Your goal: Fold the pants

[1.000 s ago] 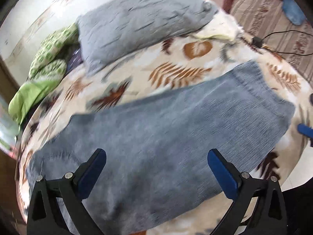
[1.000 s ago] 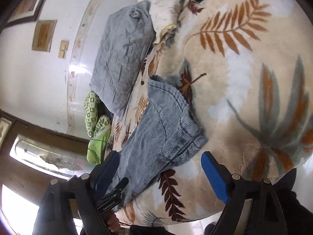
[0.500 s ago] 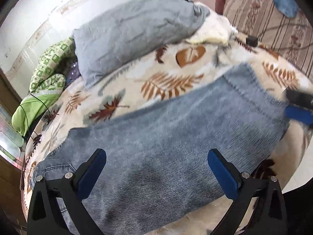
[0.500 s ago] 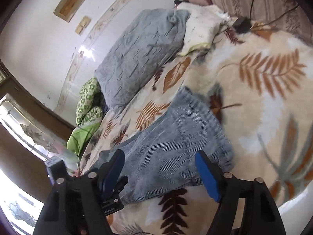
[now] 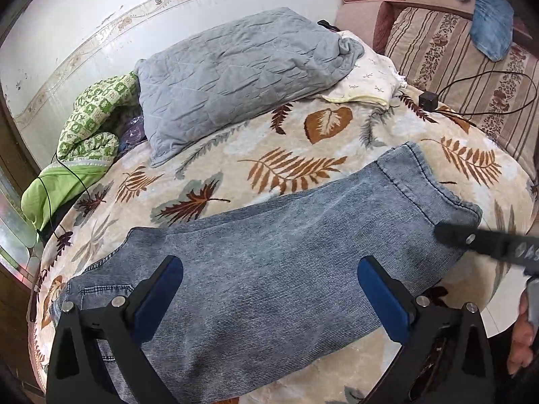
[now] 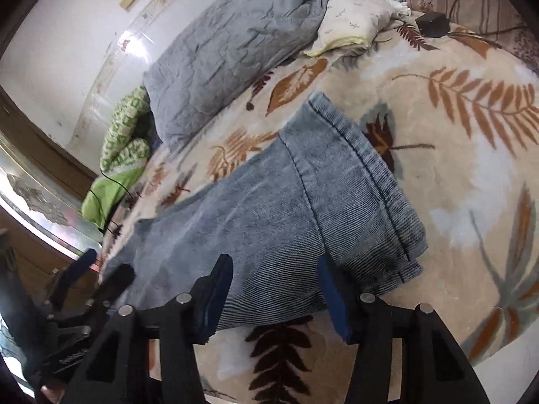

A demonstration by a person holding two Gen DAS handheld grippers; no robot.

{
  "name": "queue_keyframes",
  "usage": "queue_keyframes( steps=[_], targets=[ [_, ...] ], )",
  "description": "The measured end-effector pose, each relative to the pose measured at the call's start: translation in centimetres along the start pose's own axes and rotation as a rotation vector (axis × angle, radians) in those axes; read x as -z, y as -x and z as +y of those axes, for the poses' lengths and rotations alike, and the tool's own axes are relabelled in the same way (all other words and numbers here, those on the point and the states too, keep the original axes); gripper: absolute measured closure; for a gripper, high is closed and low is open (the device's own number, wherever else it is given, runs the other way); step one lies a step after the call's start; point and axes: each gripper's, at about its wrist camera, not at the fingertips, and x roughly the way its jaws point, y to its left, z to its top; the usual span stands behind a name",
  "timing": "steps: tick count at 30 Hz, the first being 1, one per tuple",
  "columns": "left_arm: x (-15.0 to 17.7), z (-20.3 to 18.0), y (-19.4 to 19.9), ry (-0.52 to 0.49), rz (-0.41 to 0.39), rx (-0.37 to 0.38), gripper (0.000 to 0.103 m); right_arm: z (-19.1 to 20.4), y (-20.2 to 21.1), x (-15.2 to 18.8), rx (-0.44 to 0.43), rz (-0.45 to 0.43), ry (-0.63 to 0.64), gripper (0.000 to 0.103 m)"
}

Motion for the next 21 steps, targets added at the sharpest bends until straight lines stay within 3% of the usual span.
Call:
queue_keyframes(
  steps=[5,11,13,16,21],
  targets=[
    [-0.2,-0.2,-0.1,0.009,0.007,0.001,0.0,-2.0,2.3,-0.5,-0.026,-0.06,-0.084,0.045],
    [-0.1,-0.5,-0.1,0.009,0.014,-0.004,0.0,-0.7,5.8,-0.6,0.085,-0.209,0.002,0.041],
    [0.4,-0.4,-0.6,0.014,0.039,-0.005,0.0,-0.8,6.6,-0.5,0.091,-0.205,0.0,0.035],
    [1.7,-0.2,-1.5,0.025,0.089,0.001,0.0,-2.0,6.7,-0.3,0.024,-0.171,-0.072,0.035],
    [4.0,0.1,-2.9,0.022,0.157,-0.022,0.0,-3.6,6.4,0.0,0.033,-0.131,-0.144,0.035]
  ],
)
